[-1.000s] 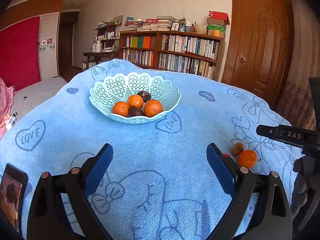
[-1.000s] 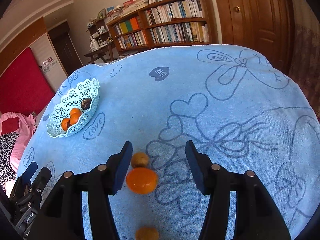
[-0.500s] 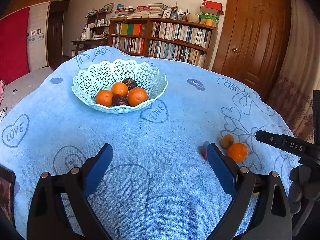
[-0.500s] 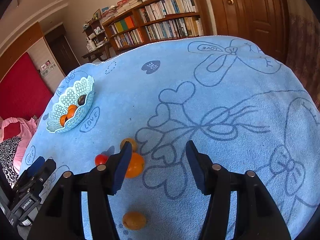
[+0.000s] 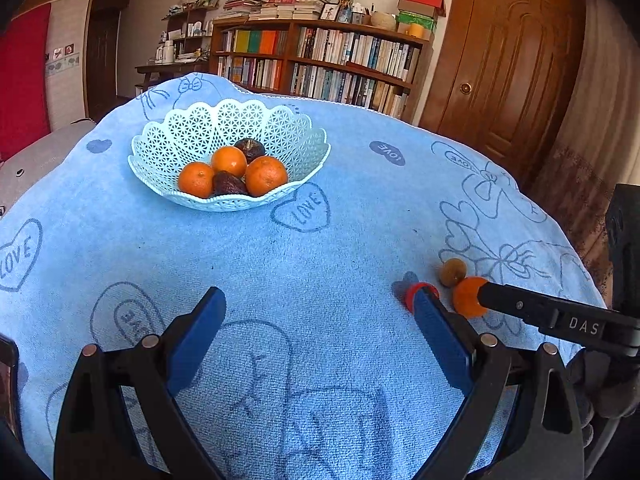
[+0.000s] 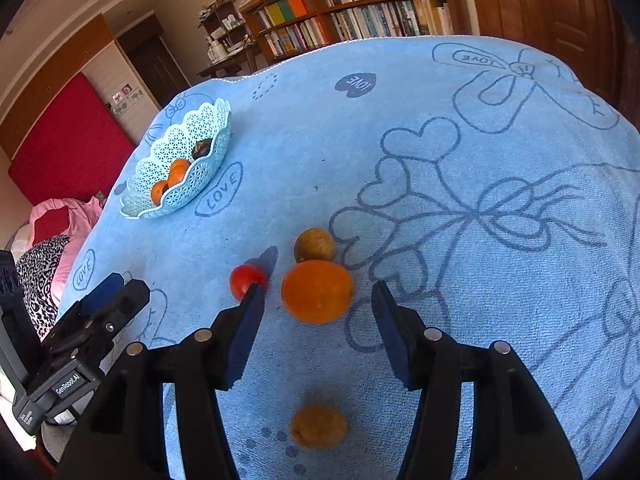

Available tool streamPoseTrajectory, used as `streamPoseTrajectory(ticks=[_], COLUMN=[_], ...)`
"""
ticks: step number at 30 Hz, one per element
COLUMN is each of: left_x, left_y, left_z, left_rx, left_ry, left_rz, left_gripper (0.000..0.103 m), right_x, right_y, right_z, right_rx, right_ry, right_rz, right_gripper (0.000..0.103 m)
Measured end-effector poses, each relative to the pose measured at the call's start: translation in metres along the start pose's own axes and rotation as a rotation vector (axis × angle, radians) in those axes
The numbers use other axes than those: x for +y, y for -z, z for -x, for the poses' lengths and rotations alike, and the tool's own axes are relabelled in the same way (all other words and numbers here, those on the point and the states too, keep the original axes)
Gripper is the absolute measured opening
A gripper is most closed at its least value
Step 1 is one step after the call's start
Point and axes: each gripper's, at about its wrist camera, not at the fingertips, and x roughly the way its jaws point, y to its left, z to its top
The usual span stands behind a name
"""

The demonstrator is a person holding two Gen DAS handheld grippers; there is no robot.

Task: Organize fruits
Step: 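Move the right tool to the remaining orange and grasp it, then put the red tomato in the basket with the left tool while the right holds the orange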

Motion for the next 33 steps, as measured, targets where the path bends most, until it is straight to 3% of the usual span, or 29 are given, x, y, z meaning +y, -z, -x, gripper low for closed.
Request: streamPoseTrajectory(ticks=[7, 21, 23, 30, 33], left_x=[-0.001, -0.046, -0.055, -0.066, -0.069], left_y=[0.000, 0.000, 0.001, 0.000, -0.002], left_z=[-0.002, -0.034, -0.043, -0.066, -0.070], left_rx=[0.007, 0.118, 0.147, 0.249, 0.250], left_ry=[-0.002, 0.101, 0.108, 0.161, 0.164], left_rz=[-0.011, -0.159, -0.185, -0.203, -0.215], left_gripper=[0.096, 0.095, 0.085, 0.072, 0.060], right_x=[0.008, -0.026, -0.027, -0.021, -0.017], right_y=[-0.003, -0.005, -0.004, -0.003, -0.001], right_z=[-0.020, 0.018, 0.020, 0.022, 0.022], right_rx=[0.036, -0.100, -0.106, -0.119, -0.123], right_ry=[0.046, 0.085, 0.094, 0.110, 0.133], right_rz=[0.051, -0.077, -0.080, -0.052, -0.030], right_gripper=[0.042, 0.042, 0.042, 0.042, 0.042])
